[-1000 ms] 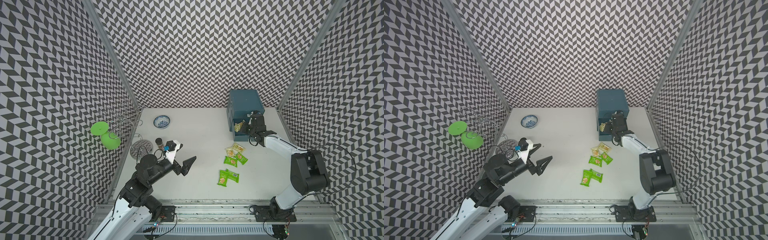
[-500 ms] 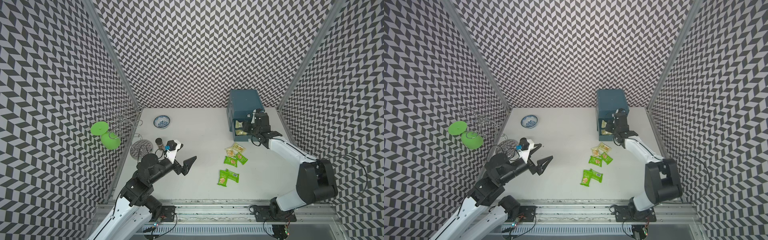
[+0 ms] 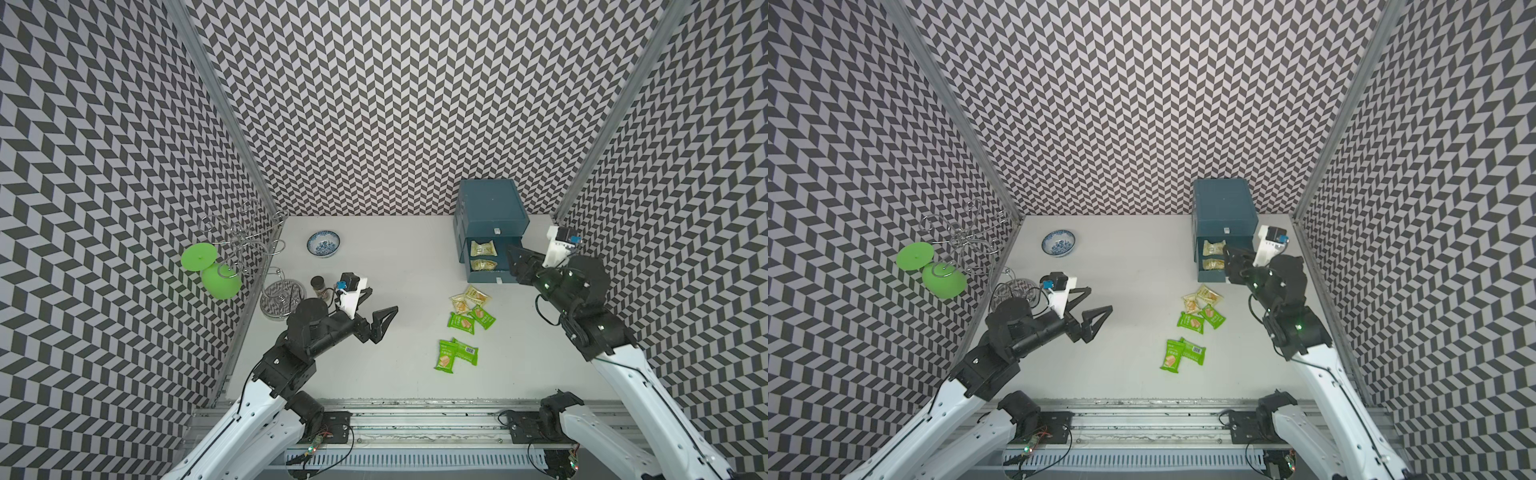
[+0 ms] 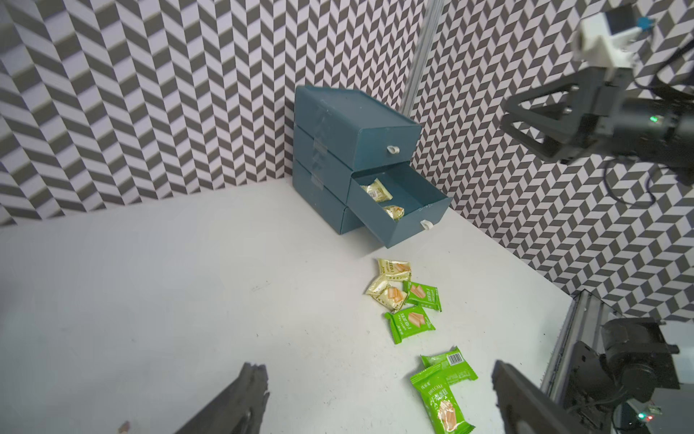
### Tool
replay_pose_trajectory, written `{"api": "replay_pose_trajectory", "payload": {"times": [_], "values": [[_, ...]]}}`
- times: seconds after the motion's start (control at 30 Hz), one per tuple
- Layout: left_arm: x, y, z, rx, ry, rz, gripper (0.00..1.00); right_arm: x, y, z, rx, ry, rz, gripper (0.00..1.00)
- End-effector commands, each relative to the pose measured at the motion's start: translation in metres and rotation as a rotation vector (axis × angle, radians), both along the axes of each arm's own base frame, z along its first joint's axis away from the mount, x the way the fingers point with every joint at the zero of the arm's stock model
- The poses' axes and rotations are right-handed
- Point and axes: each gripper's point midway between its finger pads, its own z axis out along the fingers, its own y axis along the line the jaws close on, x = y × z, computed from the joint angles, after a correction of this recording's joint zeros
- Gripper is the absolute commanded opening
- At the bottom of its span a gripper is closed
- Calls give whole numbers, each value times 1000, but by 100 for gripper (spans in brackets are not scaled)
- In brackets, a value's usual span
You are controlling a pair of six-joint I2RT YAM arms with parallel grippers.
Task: Place the cookies into the drawer by color
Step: Pick up the cookie at the center of the board.
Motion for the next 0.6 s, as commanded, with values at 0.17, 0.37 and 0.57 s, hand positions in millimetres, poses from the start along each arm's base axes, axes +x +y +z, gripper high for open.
{"api": "replay_pose_trajectory", "payload": {"times": [0.17,0.37,0.57], "values": [[22,-65,-43,-182,259,89,88,-56,9,-62,107,138,96,63],[41,-134,-74,-45,339,202,86,-79,10,-91,156,166,120,65],[51,-198,-121,177,341,282,86,-86,6,-99,145,160,114,66]]}}
